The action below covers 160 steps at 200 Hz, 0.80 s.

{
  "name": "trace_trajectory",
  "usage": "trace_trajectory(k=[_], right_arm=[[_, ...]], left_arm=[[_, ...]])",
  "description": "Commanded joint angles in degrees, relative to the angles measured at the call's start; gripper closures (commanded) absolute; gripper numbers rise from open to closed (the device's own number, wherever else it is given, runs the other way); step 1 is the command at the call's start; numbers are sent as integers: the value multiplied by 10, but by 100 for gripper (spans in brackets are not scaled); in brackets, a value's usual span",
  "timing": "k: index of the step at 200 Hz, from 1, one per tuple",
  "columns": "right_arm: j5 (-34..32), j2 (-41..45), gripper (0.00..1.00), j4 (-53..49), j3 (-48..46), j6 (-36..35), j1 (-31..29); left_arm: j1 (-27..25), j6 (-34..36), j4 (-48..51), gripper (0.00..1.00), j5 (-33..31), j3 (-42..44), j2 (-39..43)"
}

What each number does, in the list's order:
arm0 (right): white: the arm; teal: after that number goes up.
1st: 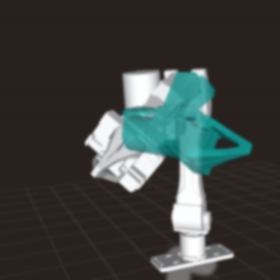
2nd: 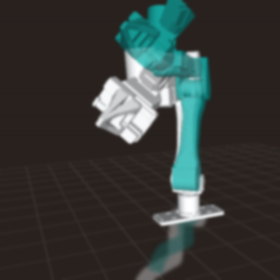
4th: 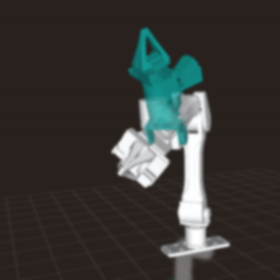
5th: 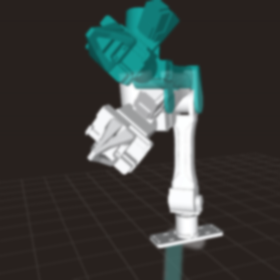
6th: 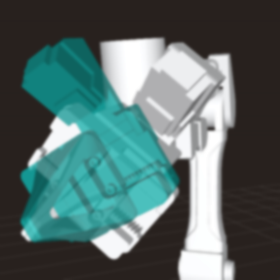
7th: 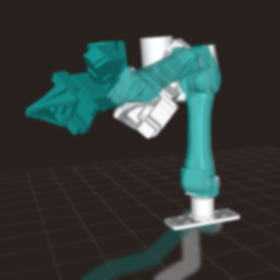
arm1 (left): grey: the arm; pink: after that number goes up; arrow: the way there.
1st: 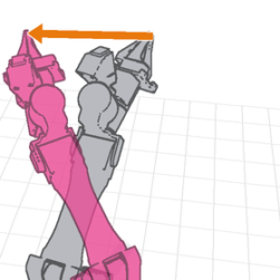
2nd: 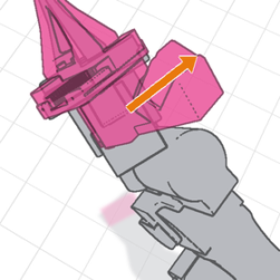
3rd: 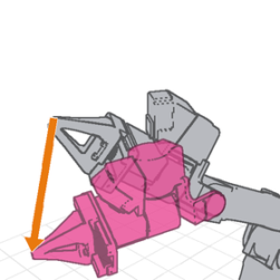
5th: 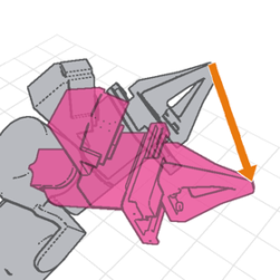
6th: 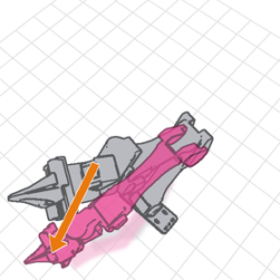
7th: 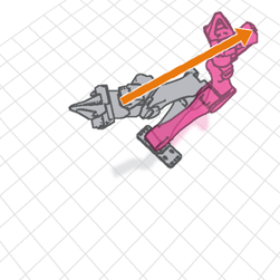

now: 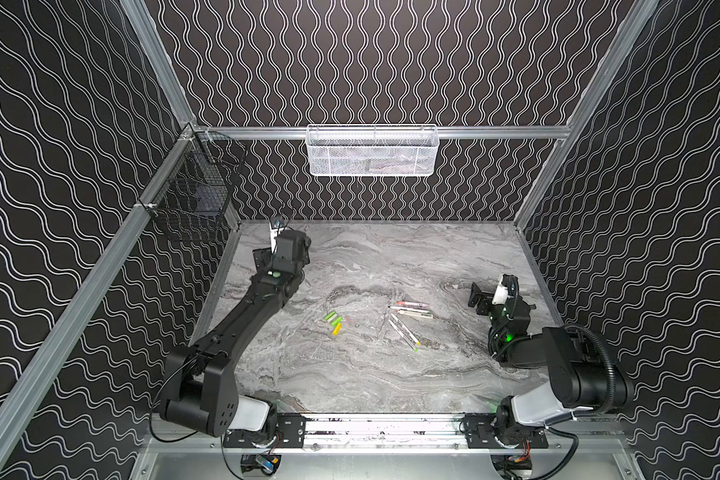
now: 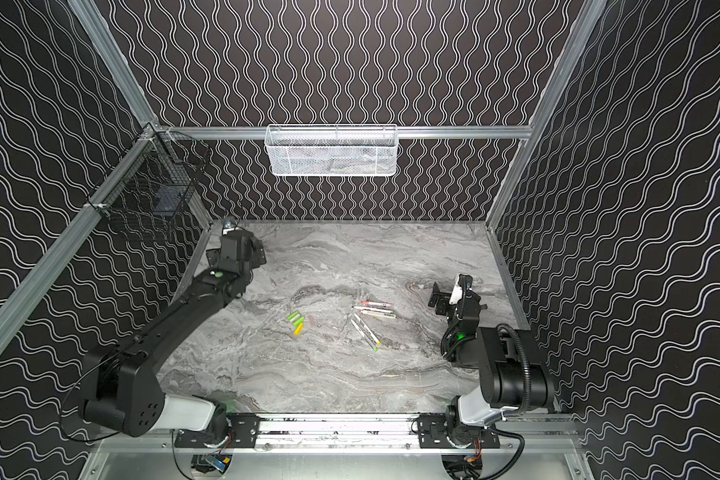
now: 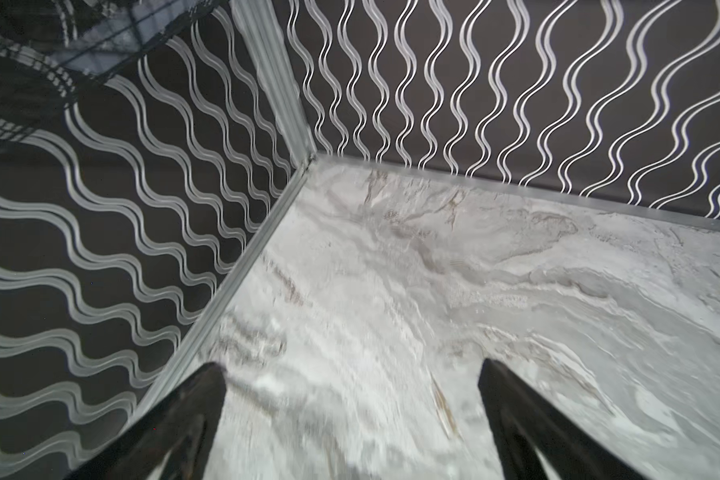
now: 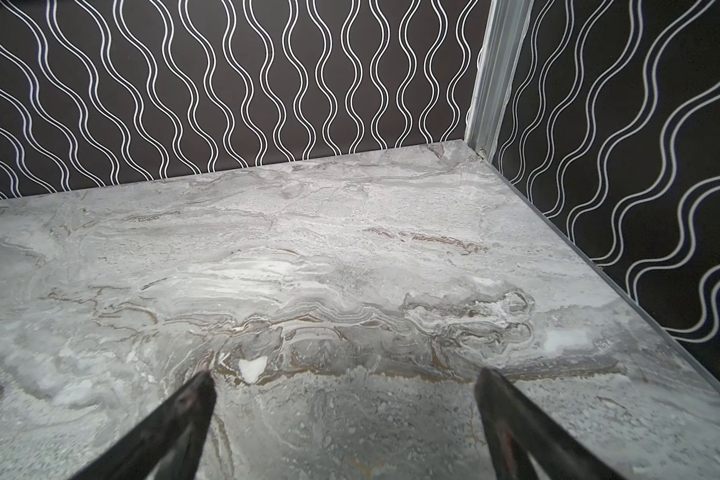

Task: Insert the pens into the pen caps
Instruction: 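Move both grippers forward from rest toward the caps and markers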

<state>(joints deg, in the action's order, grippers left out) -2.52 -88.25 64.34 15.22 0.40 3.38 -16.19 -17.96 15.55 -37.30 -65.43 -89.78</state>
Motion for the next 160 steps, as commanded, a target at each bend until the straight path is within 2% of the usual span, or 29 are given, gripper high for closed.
trace_trajectory(k=[1, 39, 65, 80, 106, 113, 134, 147, 160], right_arm=[[0, 1, 0, 23, 2, -3, -1], [0, 0, 0, 21, 3, -2, 0], [1, -1, 0, 17, 6, -2, 0], [8, 5, 0, 26, 1, -15, -6], [12, 33, 0, 28, -11, -33, -20], [-16, 49, 0, -13, 1, -40, -35], [-73, 81, 0, -219, 93, -58, -93], [-98, 86, 0, -278, 129, -65, -132], [-104, 101, 0, -349, 164, -39, -166]], left_arm=[[-13, -57, 195, 1, 71, -39, 12], [-20, 19, 271, 1, 243, -49, 70], [-21, 70, 279, 1, 326, -24, 115], [-22, 92, 259, 1, 349, 10, 142], [-23, 82, 226, 1, 377, 50, 172], [-23, 78, 224, 1, 390, 55, 176], [-23, 63, 217, 1, 428, 76, 186], [-22, 50, 216, 1, 440, 93, 197], [-23, 43, 217, 1, 448, 107, 208]])
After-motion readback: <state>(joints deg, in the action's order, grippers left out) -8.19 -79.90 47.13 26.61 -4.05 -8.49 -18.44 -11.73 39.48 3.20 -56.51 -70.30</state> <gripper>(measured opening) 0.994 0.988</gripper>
